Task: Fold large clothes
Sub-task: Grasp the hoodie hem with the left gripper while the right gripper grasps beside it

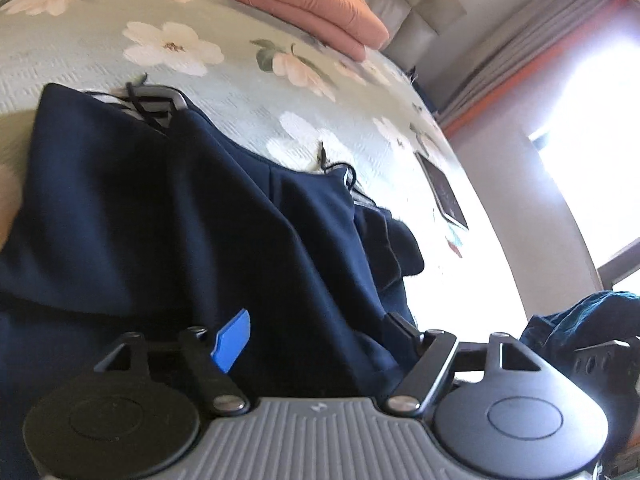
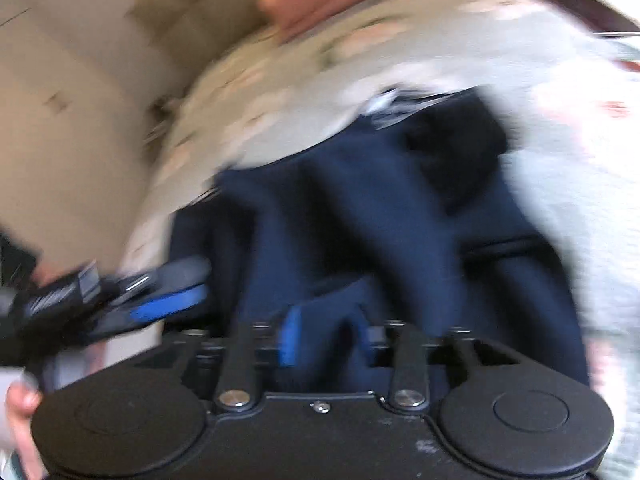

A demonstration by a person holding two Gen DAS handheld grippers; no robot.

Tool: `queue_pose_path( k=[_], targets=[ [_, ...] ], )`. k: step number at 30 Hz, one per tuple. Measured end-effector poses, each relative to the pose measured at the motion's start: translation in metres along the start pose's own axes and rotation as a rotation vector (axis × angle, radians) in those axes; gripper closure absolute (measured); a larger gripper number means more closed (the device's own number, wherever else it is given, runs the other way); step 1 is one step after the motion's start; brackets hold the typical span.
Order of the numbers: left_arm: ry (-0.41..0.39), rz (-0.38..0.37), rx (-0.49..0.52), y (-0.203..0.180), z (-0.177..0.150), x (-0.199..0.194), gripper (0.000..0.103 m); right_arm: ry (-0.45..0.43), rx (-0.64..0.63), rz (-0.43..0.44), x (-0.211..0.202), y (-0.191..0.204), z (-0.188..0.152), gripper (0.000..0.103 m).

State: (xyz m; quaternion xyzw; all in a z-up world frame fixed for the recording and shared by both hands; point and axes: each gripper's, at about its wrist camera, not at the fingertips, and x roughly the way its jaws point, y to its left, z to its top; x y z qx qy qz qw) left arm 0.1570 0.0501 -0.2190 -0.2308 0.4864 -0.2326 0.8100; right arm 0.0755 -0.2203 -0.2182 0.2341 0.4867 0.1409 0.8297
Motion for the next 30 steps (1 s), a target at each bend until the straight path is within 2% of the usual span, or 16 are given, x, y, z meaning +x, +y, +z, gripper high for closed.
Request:
queue_pose_path(
  k=[2,4,7,9,10,11,12,13,16,19,21,23,24,25,28,30],
  targets=[
    [0.004,0.058,-0.010,0.003,-0.003,0.004,0.029,0.123,-0.045,0.045,0.028,0.022,-0.015,0.088],
    [0.016,0.122,-0.024,0.009,-0.007,0.006,0.030,0.251,-0.104,0.013,0.052,0.034,-0.040,0.088],
    [0.065,0.136,-0.018,0.011,-0.012,0.014,0.030,0.307,-0.105,-0.022,0.044,0.024,-0.057,0.085],
    [0.089,0.143,-0.003,0.008,-0.017,0.018,0.030,0.275,-0.078,-0.048,0.016,0.011,-0.051,0.081],
    [0.094,0.148,-0.004,0.006,-0.018,0.022,0.030,0.231,-0.066,-0.059,0.003,0.007,-0.040,0.075],
    [0.097,0.149,-0.014,0.006,-0.019,0.026,0.030,0.188,-0.053,-0.075,-0.010,0.003,-0.032,0.062],
    [0.097,0.145,-0.037,0.005,-0.020,0.030,0.030,0.144,-0.029,-0.093,-0.022,-0.003,-0.022,0.033],
    [0.094,0.139,-0.068,0.006,-0.018,0.034,0.030,0.099,0.002,-0.117,-0.028,-0.008,-0.011,0.020],
    [0.083,0.129,-0.133,0.010,-0.018,0.043,0.032,0.040,0.078,-0.161,-0.009,-0.020,0.015,0.020],
    [0.103,0.163,-0.166,0.018,-0.019,0.054,0.061,0.070,0.161,-0.181,0.019,-0.035,0.023,0.021],
    [0.110,0.159,-0.184,0.022,-0.019,0.057,0.090,0.103,0.230,-0.160,0.029,-0.041,0.019,0.020],
    [0.091,0.146,-0.184,0.023,-0.019,0.050,0.092,0.129,0.277,-0.120,0.045,-0.048,0.019,0.038],
    [0.064,0.123,-0.178,0.021,-0.018,0.043,0.093,0.141,0.269,-0.114,0.051,-0.045,0.017,0.063],
    [0.018,0.082,-0.175,0.020,-0.017,0.031,0.093,0.135,0.229,-0.101,0.049,-0.034,0.020,0.070],
    [-0.174,-0.016,-0.154,0.015,-0.010,-0.013,0.093,-0.059,0.086,-0.014,0.009,0.004,0.036,0.071],
    [-0.264,-0.032,-0.164,0.020,-0.005,-0.037,0.093,-0.176,0.077,0.055,-0.020,0.011,0.044,0.071]
  ],
)
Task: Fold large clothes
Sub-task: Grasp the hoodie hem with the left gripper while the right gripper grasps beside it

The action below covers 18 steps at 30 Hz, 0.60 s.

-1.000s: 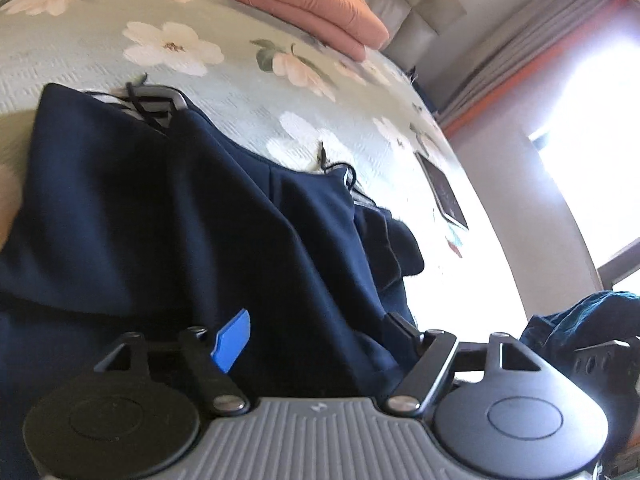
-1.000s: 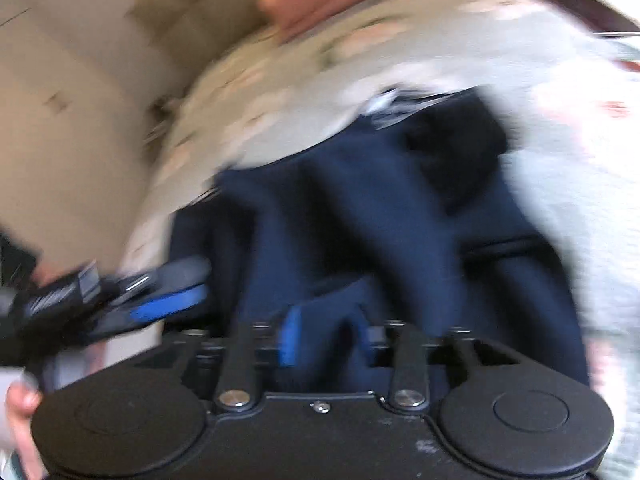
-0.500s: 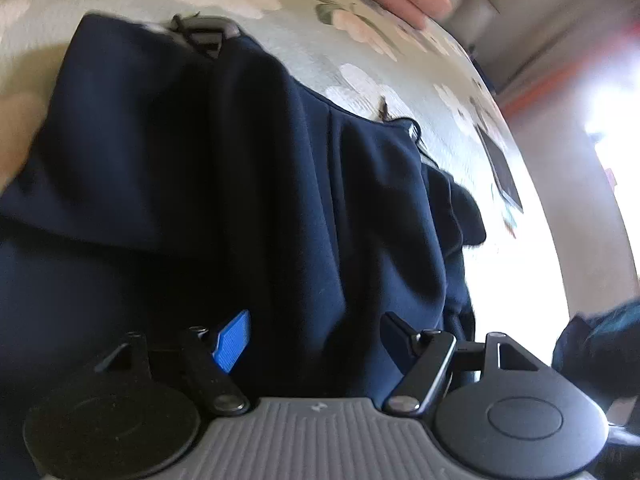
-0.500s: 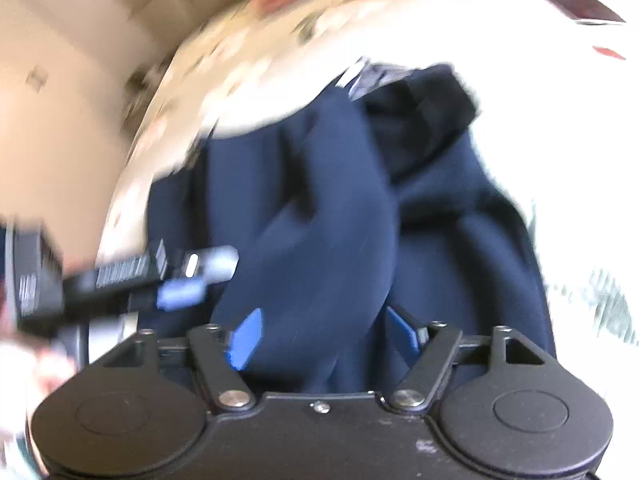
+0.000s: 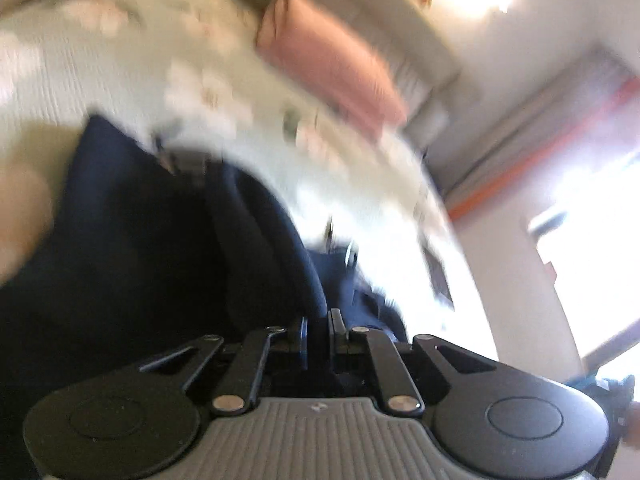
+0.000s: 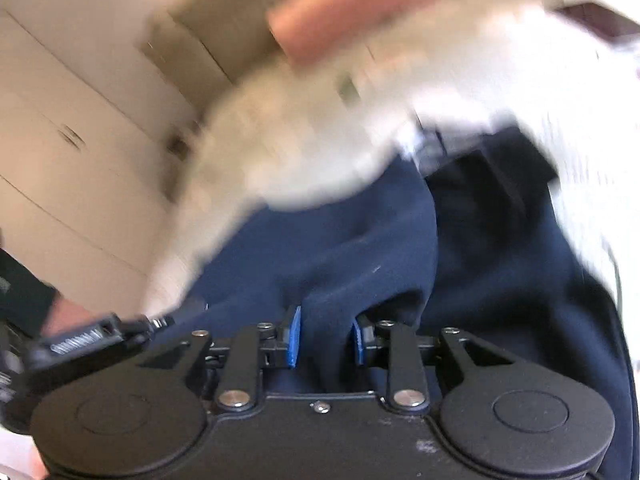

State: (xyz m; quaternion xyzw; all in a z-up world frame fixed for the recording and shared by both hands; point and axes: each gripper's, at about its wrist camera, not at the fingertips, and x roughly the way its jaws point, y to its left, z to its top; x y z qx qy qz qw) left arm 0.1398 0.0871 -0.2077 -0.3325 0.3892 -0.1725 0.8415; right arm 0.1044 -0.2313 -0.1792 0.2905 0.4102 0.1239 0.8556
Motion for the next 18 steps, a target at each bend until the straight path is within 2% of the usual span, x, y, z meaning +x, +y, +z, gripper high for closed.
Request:
queue_pose_path(
  k=[2,3,5,7,8,9,11,14,18],
  targets=[
    [0.000,0.045,-0.002,0.010,0.004,-0.006,0.093,-0.035,0.033,0.024,-0.013,-0.008,0.004,0.071],
    [0.014,0.113,0.007,0.017,0.001,-0.004,0.093,-0.024,0.041,0.005,-0.012,-0.014,0.002,0.071],
    [0.076,0.229,0.015,0.035,-0.012,0.006,0.093,0.056,0.061,-0.115,0.003,-0.033,-0.011,0.062],
    [0.166,0.291,-0.012,0.055,-0.031,0.014,0.093,0.221,0.119,-0.262,0.021,-0.063,-0.031,0.053],
    [0.185,0.294,-0.020,0.061,-0.038,0.011,0.093,0.284,0.167,-0.263,0.023,-0.076,-0.039,0.051],
    [0.190,0.288,-0.014,0.062,-0.044,0.006,0.093,0.293,0.216,-0.245,0.017,-0.084,-0.044,0.050],
    [0.179,0.277,0.046,0.053,-0.045,-0.007,0.093,0.247,0.245,-0.233,-0.007,-0.086,-0.043,0.050],
    [0.139,0.212,0.161,0.020,-0.032,-0.011,0.091,0.155,0.146,-0.258,-0.034,-0.065,-0.028,0.049],
    [0.109,0.066,0.281,-0.030,-0.007,0.012,0.089,0.060,-0.029,-0.183,-0.029,-0.017,-0.011,0.050]
  ],
)
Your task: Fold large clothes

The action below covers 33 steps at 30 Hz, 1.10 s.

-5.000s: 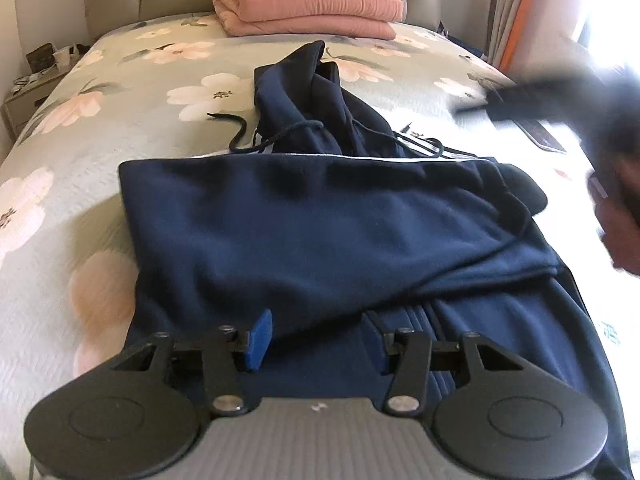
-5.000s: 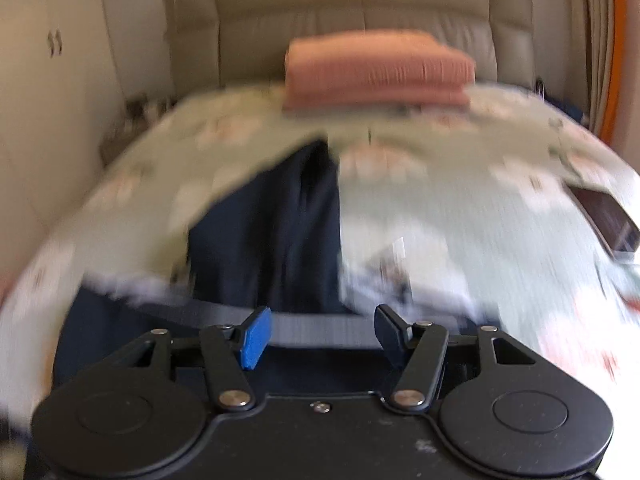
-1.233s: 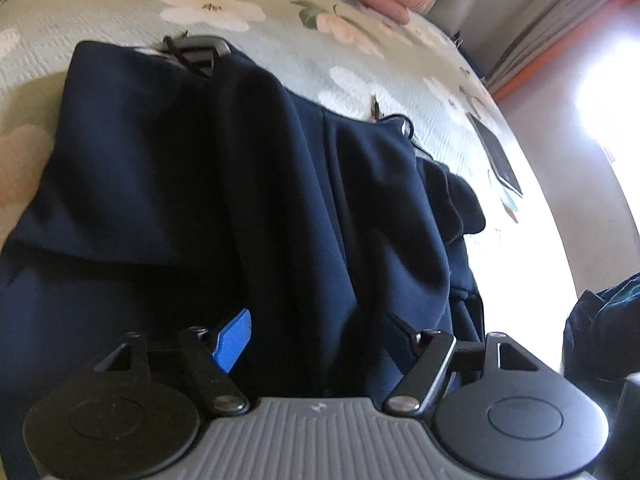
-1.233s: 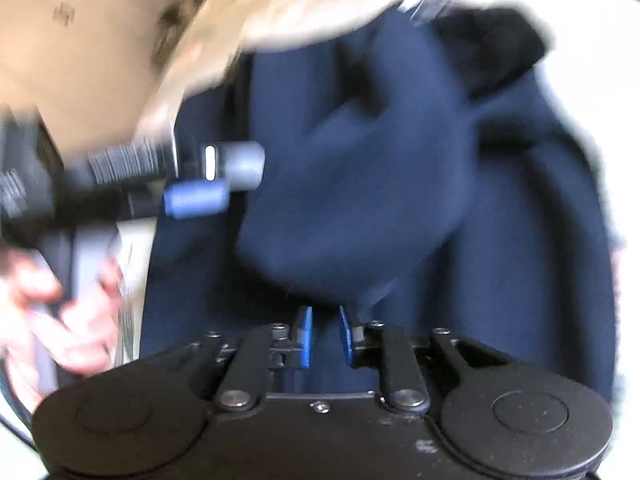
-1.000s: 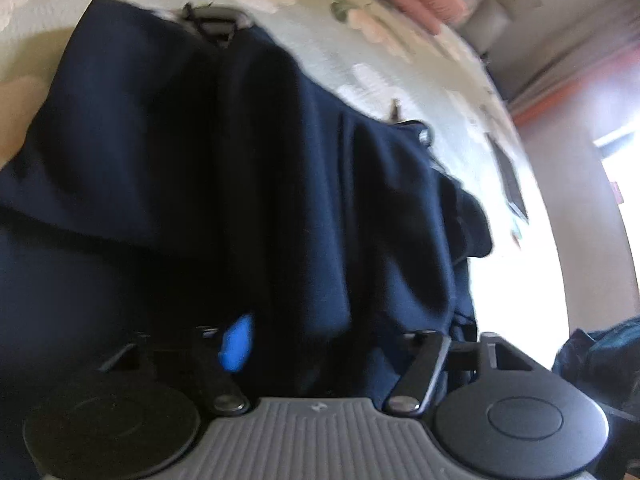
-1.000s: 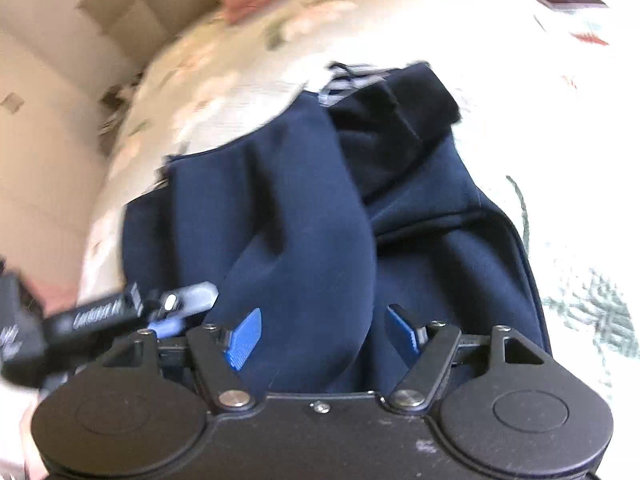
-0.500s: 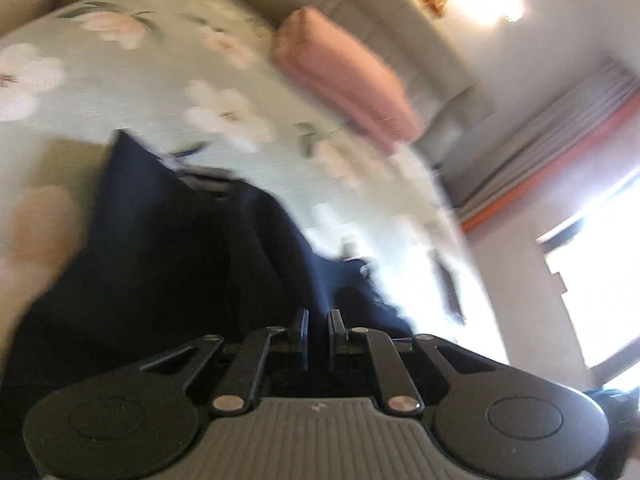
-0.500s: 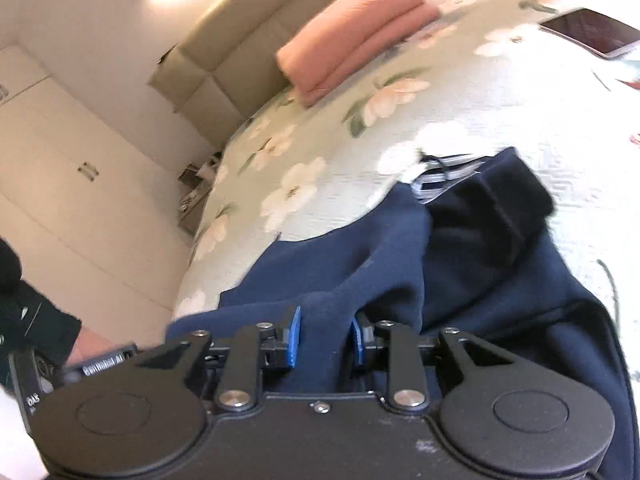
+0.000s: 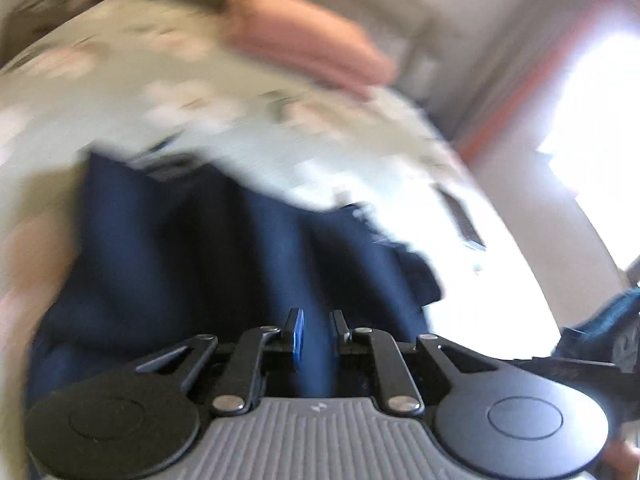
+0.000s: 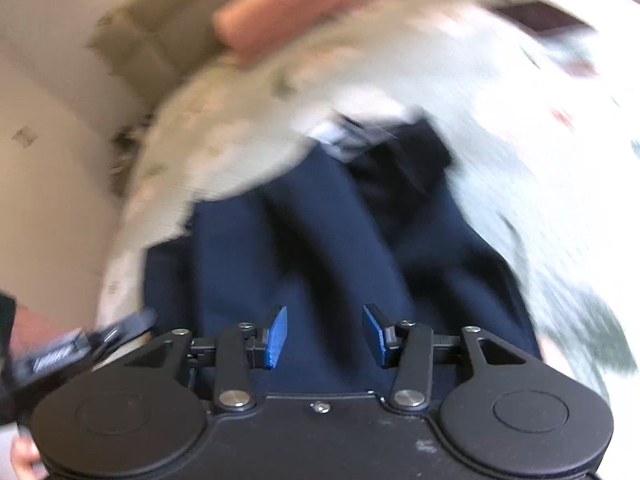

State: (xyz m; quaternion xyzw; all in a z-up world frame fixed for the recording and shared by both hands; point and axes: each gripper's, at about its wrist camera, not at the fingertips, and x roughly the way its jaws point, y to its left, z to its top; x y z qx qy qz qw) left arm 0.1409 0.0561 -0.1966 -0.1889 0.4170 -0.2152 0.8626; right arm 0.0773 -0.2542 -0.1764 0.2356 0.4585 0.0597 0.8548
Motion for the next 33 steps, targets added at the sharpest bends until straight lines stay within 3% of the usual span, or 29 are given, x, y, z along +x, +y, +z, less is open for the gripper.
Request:
queue_pose_path(
  k=[2,4,7,8,9,11,12,15,18,20,23,24,26,28,31,33],
  targets=[
    [0.033,-0.043,0.039,-0.016,0.011,0.029,0.088,-0.016,-0.090,0.009,0.010,0.026,0.000,0.059],
    [0.104,-0.029,0.012,-0.009,0.006,0.060,0.088,-0.002,-0.127,0.004,0.028,0.037,-0.008,0.066],
    [0.214,0.079,-0.022,0.017,-0.012,0.090,0.092,0.158,-0.102,-0.007,0.069,0.030,-0.040,0.066],
    [0.258,0.118,-0.036,0.029,-0.024,0.092,0.099,0.223,-0.097,-0.023,0.077,0.024,-0.055,0.068],
    [0.271,0.127,-0.056,0.037,-0.033,0.087,0.100,0.268,-0.099,-0.029,0.077,0.017,-0.068,0.078],
    [0.271,0.059,-0.166,0.061,-0.043,0.065,0.100,0.279,-0.098,0.006,0.057,0.007,-0.078,0.073],
    [0.280,0.072,-0.187,0.067,-0.045,0.056,0.100,0.277,-0.092,0.019,0.042,0.004,-0.076,0.072],
    [0.255,0.163,-0.092,0.059,-0.042,0.032,0.097,0.209,-0.163,-0.026,0.009,0.009,-0.058,0.067],
    [0.182,0.038,-0.089,0.038,-0.027,0.019,0.094,0.101,-0.228,-0.075,0.006,0.022,-0.033,0.065],
    [0.150,-0.039,-0.057,0.018,-0.020,0.025,0.093,0.080,-0.227,-0.139,0.023,0.024,-0.027,0.065],
    [0.197,-0.065,0.010,-0.009,-0.021,0.046,0.092,0.083,-0.175,-0.224,0.037,0.010,-0.038,0.064],
    [0.215,-0.061,0.035,-0.016,-0.023,0.052,0.089,0.099,-0.162,-0.234,0.042,0.005,-0.044,0.064],
    [0.280,0.025,0.083,-0.022,-0.034,0.071,0.089,0.149,-0.150,-0.248,0.053,-0.003,-0.059,0.063],
    [0.347,0.103,0.075,-0.011,-0.049,0.086,0.089,0.175,-0.160,-0.255,0.054,-0.007,-0.071,0.050],
    [0.345,0.029,-0.081,0.020,-0.054,0.066,0.088,0.197,-0.129,-0.219,0.042,-0.013,-0.076,0.049],
    [0.312,0.047,-0.098,0.027,-0.052,0.046,0.091,0.212,-0.091,-0.183,0.025,-0.020,-0.081,0.049]
  ],
)
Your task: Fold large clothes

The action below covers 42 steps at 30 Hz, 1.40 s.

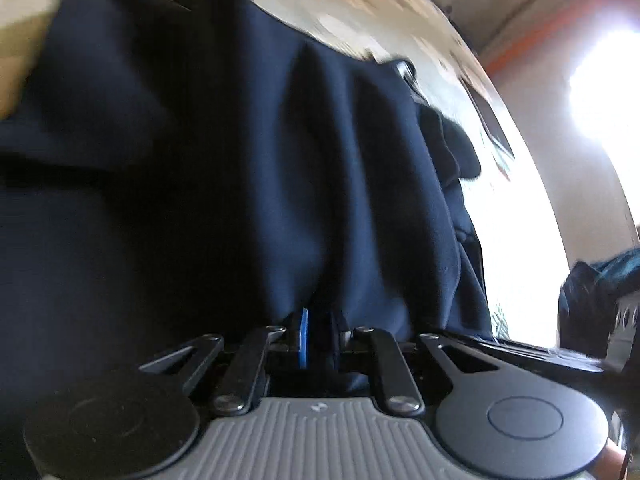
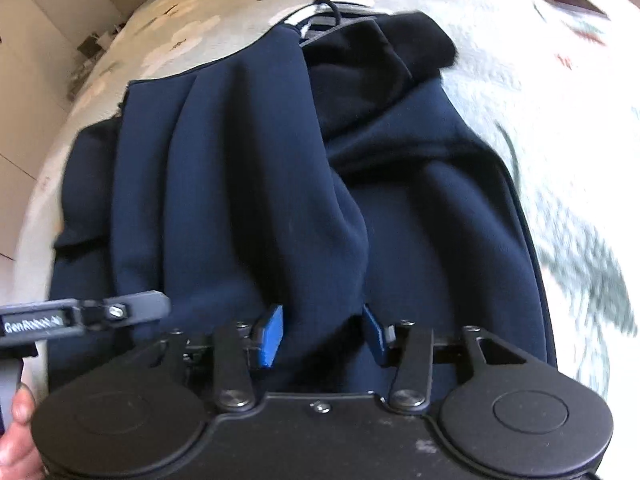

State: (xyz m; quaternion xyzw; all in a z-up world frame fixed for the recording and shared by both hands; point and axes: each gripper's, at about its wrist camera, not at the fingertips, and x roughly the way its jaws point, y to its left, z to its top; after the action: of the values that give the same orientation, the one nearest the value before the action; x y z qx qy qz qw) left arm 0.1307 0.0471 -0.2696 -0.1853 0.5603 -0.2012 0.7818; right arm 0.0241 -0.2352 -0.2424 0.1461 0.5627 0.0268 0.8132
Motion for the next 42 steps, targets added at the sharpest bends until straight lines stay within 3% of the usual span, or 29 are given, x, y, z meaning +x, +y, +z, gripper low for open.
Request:
queue_pose_path(
  k=[5,7,10,12,19,24,27,29,32,36,40,42],
  targets=[
    [-0.026,0.081,-0.014,0.026,-0.025,-0.059,0.090,-0.007,-0.015,0.002,-0.045,-0.014,-0.043,0.049],
    [-0.022,0.118,-0.051,0.045,-0.051,-0.091,0.086,-0.001,-0.010,-0.003,-0.063,-0.018,-0.063,0.032],
    [0.007,0.170,-0.077,0.054,-0.071,-0.114,0.061,0.011,0.018,-0.017,-0.090,-0.027,-0.091,0.027],
    [0.031,0.222,-0.078,0.057,-0.082,-0.122,0.036,0.028,0.028,-0.034,-0.102,-0.036,-0.107,0.023],
    [0.096,0.257,-0.191,0.100,-0.159,-0.165,0.035,0.071,0.080,-0.091,-0.119,-0.073,-0.147,0.023],
    [0.139,0.261,-0.254,0.117,-0.194,-0.161,0.035,0.133,0.099,-0.094,-0.111,-0.083,-0.159,0.023],
    [0.170,0.287,-0.237,0.121,-0.199,-0.150,0.035,0.157,0.045,-0.167,-0.108,-0.079,-0.163,0.022],
    [0.171,0.281,-0.240,0.126,-0.203,-0.150,0.035,0.159,0.045,-0.171,-0.110,-0.085,-0.166,0.020],
    [0.180,0.252,-0.289,0.139,-0.212,-0.148,0.031,0.183,0.114,-0.131,-0.108,-0.100,-0.170,0.015],
    [0.185,0.142,-0.352,0.154,-0.225,-0.144,0.012,0.260,0.232,-0.031,-0.095,-0.123,-0.178,0.005],
    [0.191,0.142,-0.315,0.144,-0.227,-0.141,0.012,0.242,0.205,-0.048,-0.095,-0.116,-0.181,0.005],
    [0.198,0.154,-0.280,0.137,-0.228,-0.136,0.020,0.240,0.196,-0.054,-0.096,-0.111,-0.182,0.007]
  ],
)
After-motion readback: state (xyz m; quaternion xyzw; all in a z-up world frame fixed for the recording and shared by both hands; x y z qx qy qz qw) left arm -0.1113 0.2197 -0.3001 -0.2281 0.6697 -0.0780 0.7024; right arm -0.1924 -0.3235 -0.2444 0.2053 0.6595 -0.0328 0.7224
